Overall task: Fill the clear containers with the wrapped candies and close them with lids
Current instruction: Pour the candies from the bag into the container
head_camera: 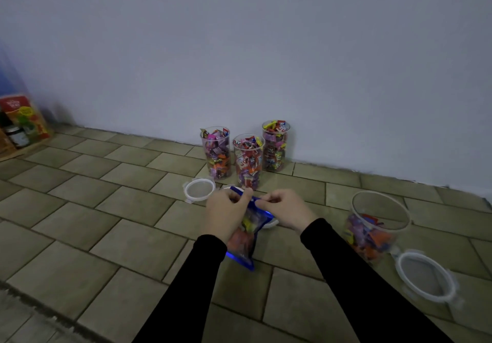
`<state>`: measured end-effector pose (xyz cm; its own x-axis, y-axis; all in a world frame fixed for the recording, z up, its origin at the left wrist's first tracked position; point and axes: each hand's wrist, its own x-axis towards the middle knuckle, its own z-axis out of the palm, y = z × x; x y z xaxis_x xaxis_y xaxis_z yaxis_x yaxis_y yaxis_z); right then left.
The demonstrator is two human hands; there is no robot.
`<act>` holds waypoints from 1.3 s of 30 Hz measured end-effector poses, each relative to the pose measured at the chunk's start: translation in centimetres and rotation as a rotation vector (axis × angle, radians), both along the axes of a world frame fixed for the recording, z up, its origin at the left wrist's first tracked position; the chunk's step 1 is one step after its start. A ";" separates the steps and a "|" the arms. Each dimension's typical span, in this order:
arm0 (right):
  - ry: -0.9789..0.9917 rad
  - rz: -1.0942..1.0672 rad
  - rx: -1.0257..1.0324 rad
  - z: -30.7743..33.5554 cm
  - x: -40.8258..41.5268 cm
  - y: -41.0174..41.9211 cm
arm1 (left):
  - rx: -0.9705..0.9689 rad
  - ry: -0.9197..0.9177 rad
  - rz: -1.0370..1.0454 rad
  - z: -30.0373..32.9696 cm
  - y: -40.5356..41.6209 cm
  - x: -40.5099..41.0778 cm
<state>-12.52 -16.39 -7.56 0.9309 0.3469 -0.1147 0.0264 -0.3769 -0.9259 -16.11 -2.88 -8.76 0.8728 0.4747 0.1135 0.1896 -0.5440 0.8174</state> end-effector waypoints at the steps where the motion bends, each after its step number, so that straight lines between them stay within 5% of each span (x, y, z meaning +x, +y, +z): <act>1: -0.007 -0.008 -0.001 0.2 -0.5 -0.7 | -0.012 0.004 -0.022 0.1 -0.6 -0.1; 7: -0.006 -0.110 0.096 0.7 -3.6 -5.5 | -0.197 -0.024 -0.237 1.1 -4.8 -1.6; 15: -0.009 -0.104 0.083 0.0 -5.5 -9.2 | -0.192 -0.061 -0.332 0.4 -9.5 -2.7; 25: -0.231 0.032 -0.205 0.2 -8.0 -12.1 | 0.124 -0.153 -0.393 0.4 -12.7 -4.2; 39: -0.246 -0.002 -0.289 0.1 -7.9 -12.5 | 0.373 -0.160 -0.481 2.0 -12.7 -4.1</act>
<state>-20.45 -28.93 -7.43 0.9435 0.3307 0.0198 0.2337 -0.6220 -0.7473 -20.25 -15.58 -6.72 0.9374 -0.0636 0.3424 -0.2563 -0.7917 0.5545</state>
